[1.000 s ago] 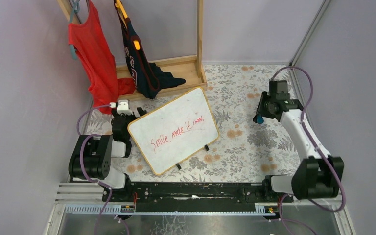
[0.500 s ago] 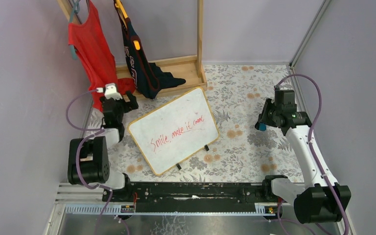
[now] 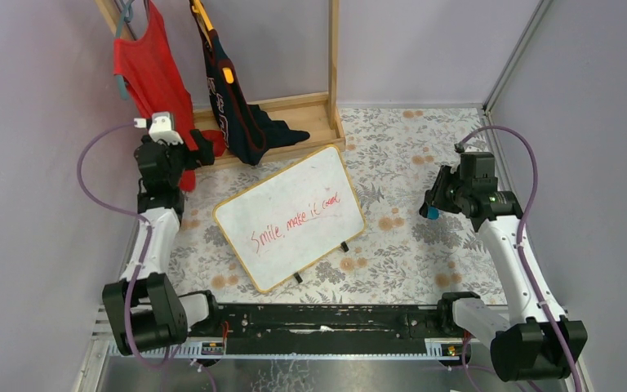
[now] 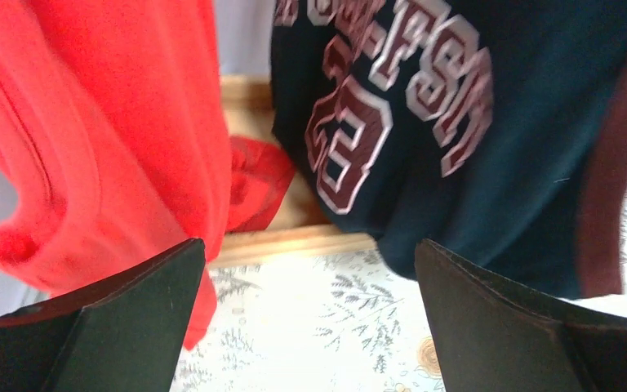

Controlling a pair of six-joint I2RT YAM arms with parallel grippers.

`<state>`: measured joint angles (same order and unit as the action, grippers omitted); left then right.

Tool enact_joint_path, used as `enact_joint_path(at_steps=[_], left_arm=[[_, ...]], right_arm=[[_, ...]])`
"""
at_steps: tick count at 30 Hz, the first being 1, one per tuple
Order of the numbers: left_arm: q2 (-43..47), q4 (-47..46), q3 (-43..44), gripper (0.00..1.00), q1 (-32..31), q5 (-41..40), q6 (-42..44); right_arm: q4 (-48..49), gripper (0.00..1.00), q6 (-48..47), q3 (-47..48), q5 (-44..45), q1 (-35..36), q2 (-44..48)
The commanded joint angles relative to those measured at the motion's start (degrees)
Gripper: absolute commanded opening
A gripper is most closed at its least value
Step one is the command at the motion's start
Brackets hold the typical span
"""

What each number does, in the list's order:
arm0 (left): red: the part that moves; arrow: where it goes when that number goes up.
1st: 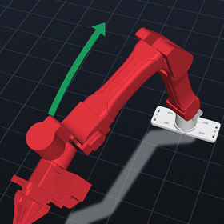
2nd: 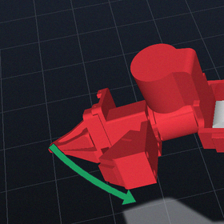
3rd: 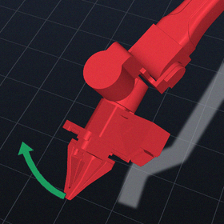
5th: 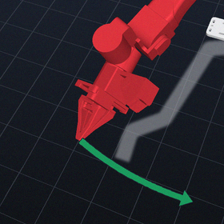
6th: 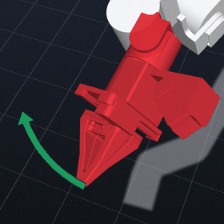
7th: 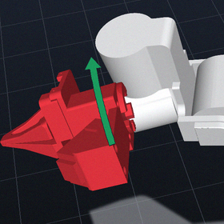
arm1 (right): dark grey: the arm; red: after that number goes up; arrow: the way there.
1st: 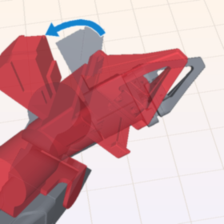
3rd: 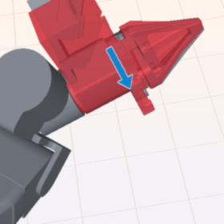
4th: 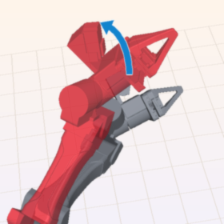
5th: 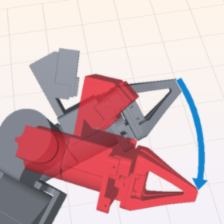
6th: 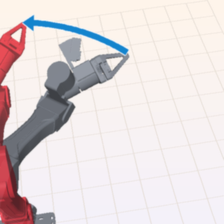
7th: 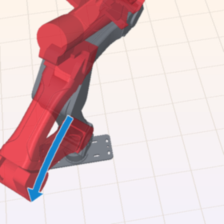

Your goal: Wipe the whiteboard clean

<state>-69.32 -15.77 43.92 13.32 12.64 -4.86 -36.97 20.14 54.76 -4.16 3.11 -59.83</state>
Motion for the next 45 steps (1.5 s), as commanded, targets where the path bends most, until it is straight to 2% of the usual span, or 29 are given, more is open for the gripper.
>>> enact_joint_path(at_steps=[1,5,10,15,18,22,24,29,36,45], left_arm=[[4.1,13.6,7.7,0.99,1.7,14.0,5.9],[4.4,24.6,15.1,0.92,3.1,23.3,10.8],[4.3,42.8,23.1,0.79,5.5,34.6,25.0],[2.8,60.2,29.6,0.63,10.9,43.7,40.3],[-0.7,73.4,36.7,0.62,14.6,49.5,49.2],[-8.0,96.9,46.4,0.66,15.8,54.7,66.6],[-8.6,98.8,46.4,0.68,15.7,55.1,65.0],[-2.5,98.8,39.1,0.69,15.4,54.8,67.1],[4.1,98.8,35.5,0.61,14.3,53.9,63.8],[6.8,98.8,31.8,0.6,11.7,51.5,63.4]], right_arm=[[-0.2,0.0,-0.9,2.1,-3.4,0.8,2.1],[-1.0,0.0,-1.1,2.9,-4.1,1.5,1.8],[0.0,0.0,-1.0,2.8,-6.9,2.2,2.5],[1.2,0.0,-0.7,2.6,-9.8,2.7,4.0],[2.2,0.0,-0.3,2.2,-11.0,3.6,4.4],[2.3,0.0,-0.6,1.9,-10.4,4.5,4.4],[2.4,0.0,-0.6,1.8,-10.0,4.8,4.7],[2.9,0.0,0.0,1.3,-9.7,5.6,4.3],[5.0,0.0,1.0,1.1,-7.9,7.9,2.7],[5.9,0.0,2.0,3.5,-3.5,13.9,0.8]])
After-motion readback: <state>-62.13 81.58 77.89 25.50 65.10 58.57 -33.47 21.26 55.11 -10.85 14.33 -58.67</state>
